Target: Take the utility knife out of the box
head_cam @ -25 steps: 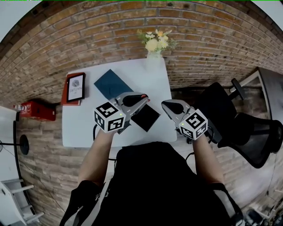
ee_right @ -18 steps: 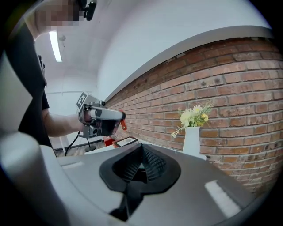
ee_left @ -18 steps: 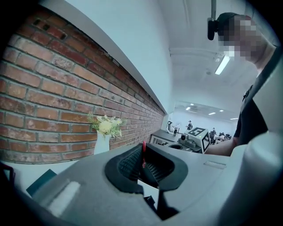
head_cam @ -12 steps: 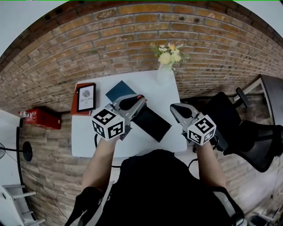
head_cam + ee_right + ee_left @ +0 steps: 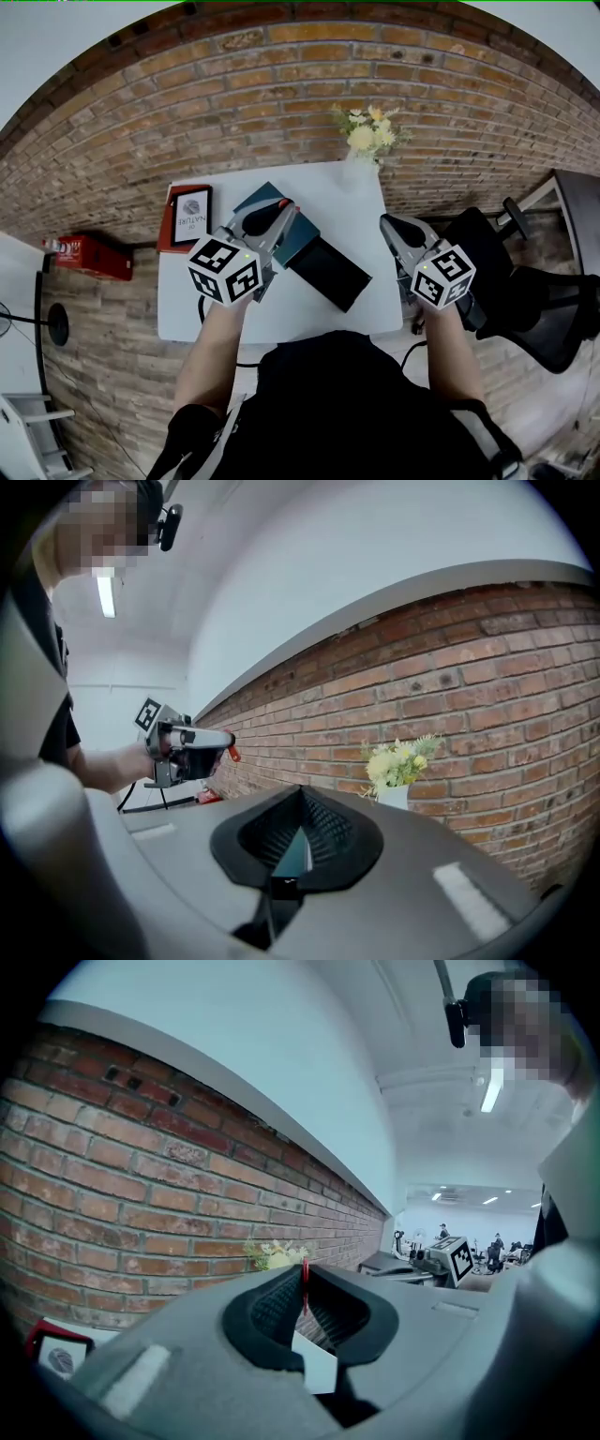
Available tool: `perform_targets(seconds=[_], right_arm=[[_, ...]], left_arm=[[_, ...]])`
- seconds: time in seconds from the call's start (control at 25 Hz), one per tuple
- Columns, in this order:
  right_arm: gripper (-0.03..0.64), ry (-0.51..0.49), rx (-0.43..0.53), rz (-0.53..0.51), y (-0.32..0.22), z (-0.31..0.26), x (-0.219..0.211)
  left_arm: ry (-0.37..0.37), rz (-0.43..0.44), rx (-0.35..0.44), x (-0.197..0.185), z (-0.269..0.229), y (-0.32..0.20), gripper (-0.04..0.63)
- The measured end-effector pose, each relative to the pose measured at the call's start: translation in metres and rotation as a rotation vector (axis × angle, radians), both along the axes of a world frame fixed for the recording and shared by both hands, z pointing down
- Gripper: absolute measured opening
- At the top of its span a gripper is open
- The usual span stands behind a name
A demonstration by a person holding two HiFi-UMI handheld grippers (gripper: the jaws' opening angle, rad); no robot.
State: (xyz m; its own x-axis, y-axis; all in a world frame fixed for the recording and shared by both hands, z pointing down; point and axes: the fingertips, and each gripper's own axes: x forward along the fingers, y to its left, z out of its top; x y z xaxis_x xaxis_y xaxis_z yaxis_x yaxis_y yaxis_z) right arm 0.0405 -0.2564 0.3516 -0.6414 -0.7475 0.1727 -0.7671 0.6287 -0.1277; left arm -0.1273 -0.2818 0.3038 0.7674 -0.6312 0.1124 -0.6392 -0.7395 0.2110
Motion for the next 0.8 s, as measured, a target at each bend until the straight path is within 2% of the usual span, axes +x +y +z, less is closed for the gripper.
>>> perform_targets(seconds=[0.24, 0.48, 0.64, 0.8], right_arm=[[0.0, -0.016, 0.061, 0.048, 0.002, -0.037, 0.005], [0.0, -0.031, 0.109, 0.073, 0.012, -0.059, 0.006], [-0.002, -0.037, 0.097, 0.1, 0.017, -0.05, 0.015], [-0.002, -0.031, 0.054, 0.141, 0.011, -0.016, 0.031]], left_arm=[[-0.057, -0.094, 0.05, -0.016, -0.011, -0.003, 0.02], [-0.088, -0.145, 0.09, -0.025, -0.015, 0.005, 0.02], [-0.084, -0.19, 0.092, -0.038, -0.01, 0.006, 0.02], [-0.139, -0.234, 0.104, -0.054, 0.019, -0.001, 0.02]])
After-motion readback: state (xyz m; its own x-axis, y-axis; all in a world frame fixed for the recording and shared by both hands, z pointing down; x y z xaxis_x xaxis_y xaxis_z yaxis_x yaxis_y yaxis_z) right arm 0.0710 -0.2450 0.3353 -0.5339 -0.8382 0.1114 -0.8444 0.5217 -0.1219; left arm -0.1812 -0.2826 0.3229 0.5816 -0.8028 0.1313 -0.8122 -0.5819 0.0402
